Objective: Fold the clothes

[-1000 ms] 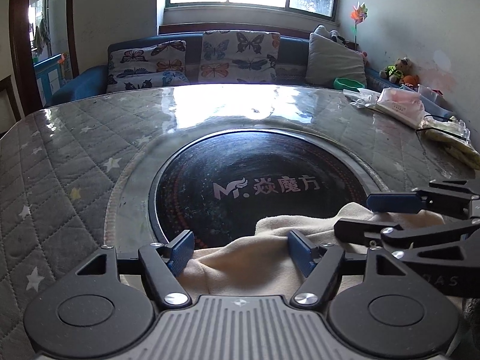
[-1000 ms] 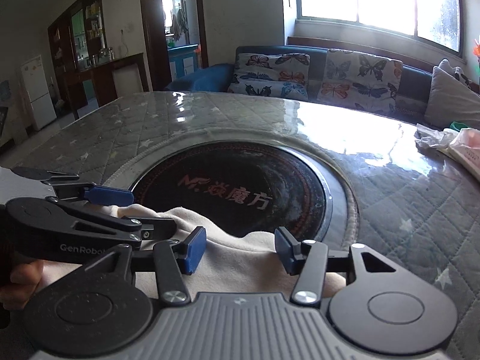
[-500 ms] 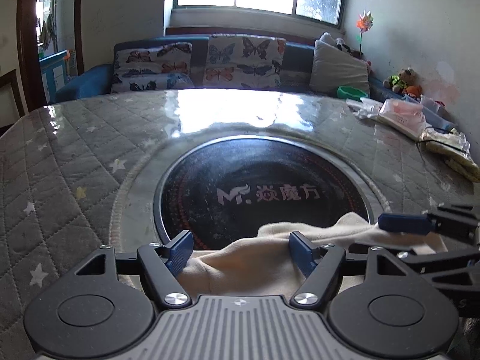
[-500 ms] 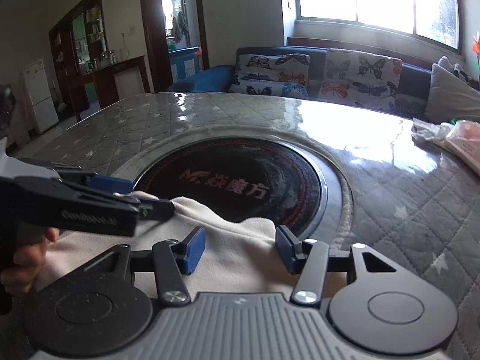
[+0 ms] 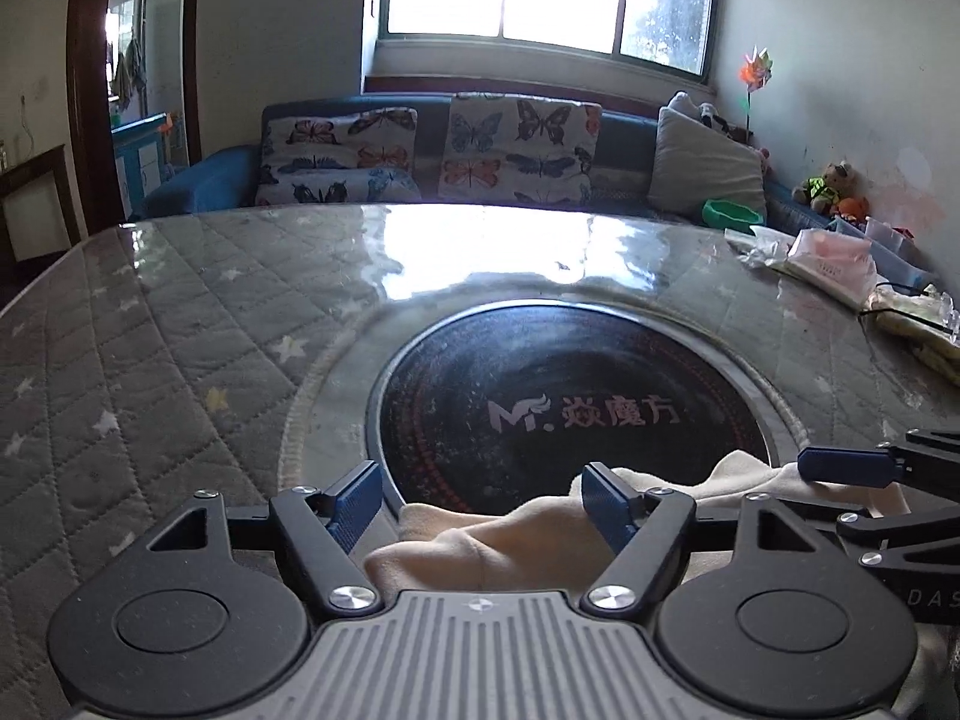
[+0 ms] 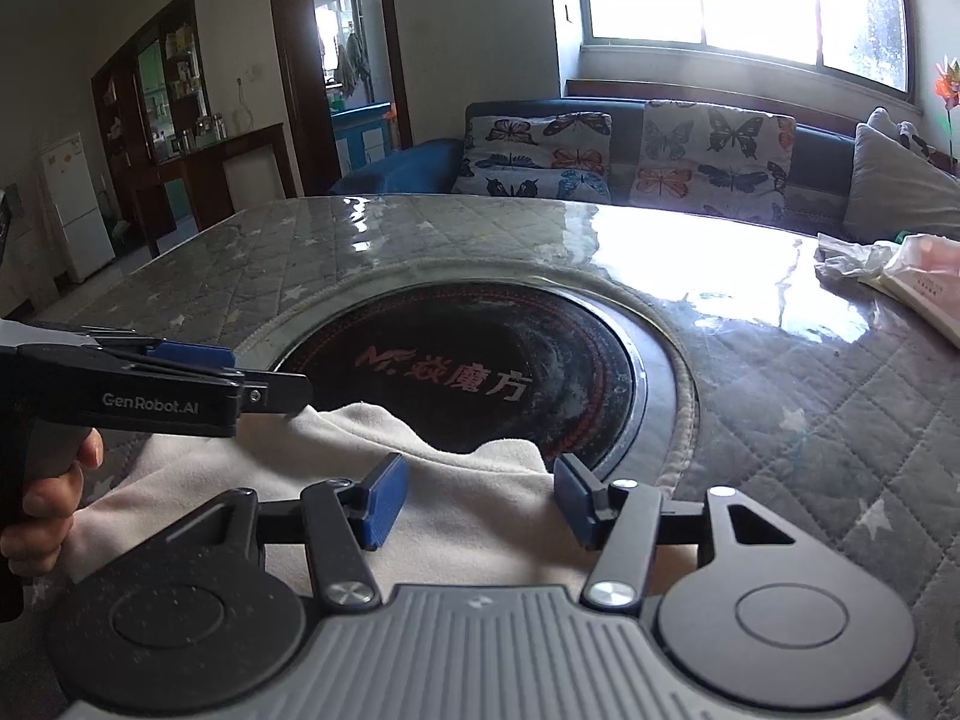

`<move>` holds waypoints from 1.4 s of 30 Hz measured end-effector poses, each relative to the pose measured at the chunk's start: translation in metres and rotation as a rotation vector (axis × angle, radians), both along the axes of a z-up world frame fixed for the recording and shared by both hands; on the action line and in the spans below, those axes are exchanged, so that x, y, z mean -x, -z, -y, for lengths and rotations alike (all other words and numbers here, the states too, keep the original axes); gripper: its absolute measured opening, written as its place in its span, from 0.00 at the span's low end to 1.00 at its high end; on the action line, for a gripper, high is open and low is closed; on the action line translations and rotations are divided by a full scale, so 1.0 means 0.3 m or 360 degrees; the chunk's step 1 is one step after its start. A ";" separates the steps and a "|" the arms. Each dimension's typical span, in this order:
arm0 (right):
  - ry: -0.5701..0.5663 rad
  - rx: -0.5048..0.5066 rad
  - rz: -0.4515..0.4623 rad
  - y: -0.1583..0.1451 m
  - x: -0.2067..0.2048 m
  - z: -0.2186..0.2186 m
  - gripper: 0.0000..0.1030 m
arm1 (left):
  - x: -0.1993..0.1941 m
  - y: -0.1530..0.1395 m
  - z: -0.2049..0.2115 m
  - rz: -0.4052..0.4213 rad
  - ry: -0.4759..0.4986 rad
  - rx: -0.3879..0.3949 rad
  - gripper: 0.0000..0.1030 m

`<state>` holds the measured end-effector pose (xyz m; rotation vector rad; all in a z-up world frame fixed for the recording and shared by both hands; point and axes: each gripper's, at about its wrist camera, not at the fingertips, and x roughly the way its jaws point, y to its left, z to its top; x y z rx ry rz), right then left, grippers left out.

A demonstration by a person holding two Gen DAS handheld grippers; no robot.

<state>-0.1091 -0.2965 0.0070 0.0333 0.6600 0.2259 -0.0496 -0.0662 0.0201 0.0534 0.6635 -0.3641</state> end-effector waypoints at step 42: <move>-0.0184 0.0147 0.0168 0.027 0.224 -0.099 0.92 | 0.171 -0.016 -0.094 -0.0107 -0.0178 0.0049 1.00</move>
